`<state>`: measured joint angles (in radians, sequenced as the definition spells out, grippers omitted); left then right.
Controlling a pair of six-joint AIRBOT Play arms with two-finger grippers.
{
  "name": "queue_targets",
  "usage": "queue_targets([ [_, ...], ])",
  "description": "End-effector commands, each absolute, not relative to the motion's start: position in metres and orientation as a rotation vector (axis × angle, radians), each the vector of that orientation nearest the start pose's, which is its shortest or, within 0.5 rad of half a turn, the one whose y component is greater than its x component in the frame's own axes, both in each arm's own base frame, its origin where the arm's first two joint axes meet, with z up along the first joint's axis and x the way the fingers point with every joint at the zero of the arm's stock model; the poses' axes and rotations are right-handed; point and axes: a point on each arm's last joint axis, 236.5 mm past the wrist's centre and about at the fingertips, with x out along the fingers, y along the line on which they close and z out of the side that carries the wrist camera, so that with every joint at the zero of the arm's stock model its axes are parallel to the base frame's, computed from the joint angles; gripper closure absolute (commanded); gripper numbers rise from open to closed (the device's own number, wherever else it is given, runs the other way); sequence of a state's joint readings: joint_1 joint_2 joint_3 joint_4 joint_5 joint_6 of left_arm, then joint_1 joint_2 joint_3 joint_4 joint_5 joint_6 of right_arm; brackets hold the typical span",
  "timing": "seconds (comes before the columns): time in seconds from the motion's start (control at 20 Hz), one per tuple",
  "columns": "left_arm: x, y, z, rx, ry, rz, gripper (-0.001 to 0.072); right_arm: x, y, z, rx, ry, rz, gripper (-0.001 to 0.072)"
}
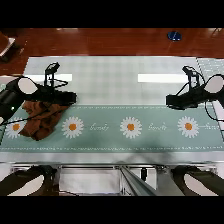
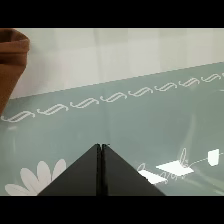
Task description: Fold the shirts.
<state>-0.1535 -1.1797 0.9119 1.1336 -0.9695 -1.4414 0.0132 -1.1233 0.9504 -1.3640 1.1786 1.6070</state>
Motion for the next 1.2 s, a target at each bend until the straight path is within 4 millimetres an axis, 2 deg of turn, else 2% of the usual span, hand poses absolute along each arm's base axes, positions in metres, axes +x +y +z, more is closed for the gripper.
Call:
queue_targets([
  [0.0,0.344,-0.137,-0.012,-0.232,1.223,-0.371,0.0685,0.321,0.049,-0.007,0.218,1.352,0.095,0.0688],
  [0.85,0.345,-0.137,-0.012,-0.233,1.221,-0.371,0.0685,0.326,0.049,-0.006,0.217,1.332,0.092,0.0688],
  [0.95,0.356,-0.136,-0.011,-0.237,1.180,-0.356,0.0683,0.326,0.049,-0.006,0.218,1.330,0.092,0.0686],
  [1.0,0.358,-0.137,-0.012,-0.238,1.175,-0.353,0.0600,0.327,0.049,-0.007,0.220,1.324,0.091,0.0587],
  [1.05,0.361,-0.135,-0.014,-0.229,1.169,-0.349,0.0285,0.326,0.049,-0.009,0.220,1.329,0.090,0.0328],
  [1.1,0.365,-0.126,-0.013,-0.166,1.150,-0.345,0.0199,0.322,0.049,-0.011,0.217,1.344,0.090,0.0299],
  [1.15,0.370,-0.111,-0.006,-0.090,1.141,-0.323,0.0199,0.317,0.047,-0.013,0.209,1.367,0.088,0.0300],
])
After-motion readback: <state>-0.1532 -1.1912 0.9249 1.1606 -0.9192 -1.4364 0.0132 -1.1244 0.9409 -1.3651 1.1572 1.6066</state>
